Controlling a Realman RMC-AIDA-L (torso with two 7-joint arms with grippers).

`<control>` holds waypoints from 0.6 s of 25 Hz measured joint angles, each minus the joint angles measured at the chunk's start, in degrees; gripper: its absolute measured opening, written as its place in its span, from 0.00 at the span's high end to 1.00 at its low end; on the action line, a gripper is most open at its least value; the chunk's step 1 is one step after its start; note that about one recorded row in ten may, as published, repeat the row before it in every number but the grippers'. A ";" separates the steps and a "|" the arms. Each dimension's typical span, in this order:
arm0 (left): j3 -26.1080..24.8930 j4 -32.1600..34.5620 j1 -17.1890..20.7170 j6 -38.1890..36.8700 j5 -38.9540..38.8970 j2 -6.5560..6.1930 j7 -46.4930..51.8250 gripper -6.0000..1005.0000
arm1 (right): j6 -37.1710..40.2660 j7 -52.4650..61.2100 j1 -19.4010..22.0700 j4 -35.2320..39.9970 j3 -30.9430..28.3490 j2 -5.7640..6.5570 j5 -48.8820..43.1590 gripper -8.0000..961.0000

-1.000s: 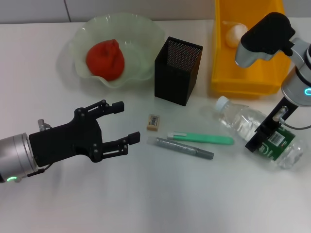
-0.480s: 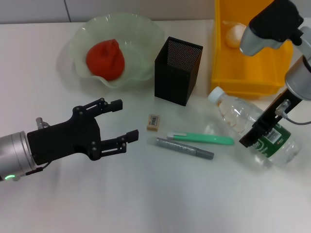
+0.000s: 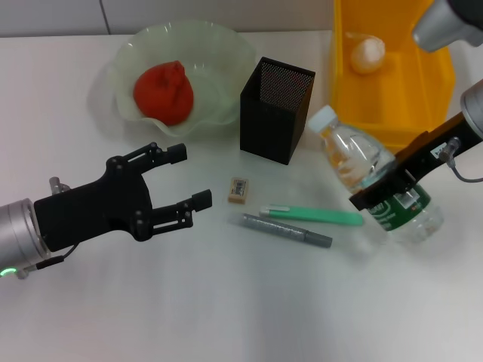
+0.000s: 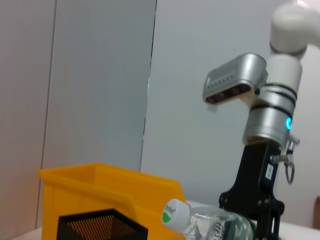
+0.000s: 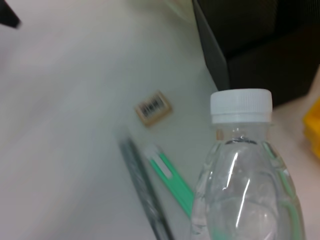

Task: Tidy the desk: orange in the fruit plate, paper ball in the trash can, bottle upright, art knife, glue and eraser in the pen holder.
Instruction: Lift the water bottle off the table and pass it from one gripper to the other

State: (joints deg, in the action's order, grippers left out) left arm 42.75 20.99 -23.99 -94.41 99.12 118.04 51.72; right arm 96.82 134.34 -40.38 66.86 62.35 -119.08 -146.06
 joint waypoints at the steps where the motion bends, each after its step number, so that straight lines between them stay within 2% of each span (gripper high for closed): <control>1: -0.46 -0.01 0.00 -0.50 0.00 0.06 0.39 0.17 | -0.14 -1.40 0.44 -0.08 -0.97 0.00 1.48 0.21; 10: -2.20 -0.94 -0.37 -4.20 -2.50 0.38 3.22 0.17 | -1.02 -13.74 4.43 -1.28 -5.23 -0.06 13.57 0.21; 15: -2.19 -2.06 -0.70 -6.81 -4.46 0.43 5.91 0.17 | -3.47 -22.80 6.67 -4.84 -6.19 -0.04 21.02 0.21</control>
State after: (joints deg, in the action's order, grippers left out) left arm 40.56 18.92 -24.69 -101.22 94.65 118.47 57.63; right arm 93.35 111.55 -33.72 62.03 56.16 -119.13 -125.04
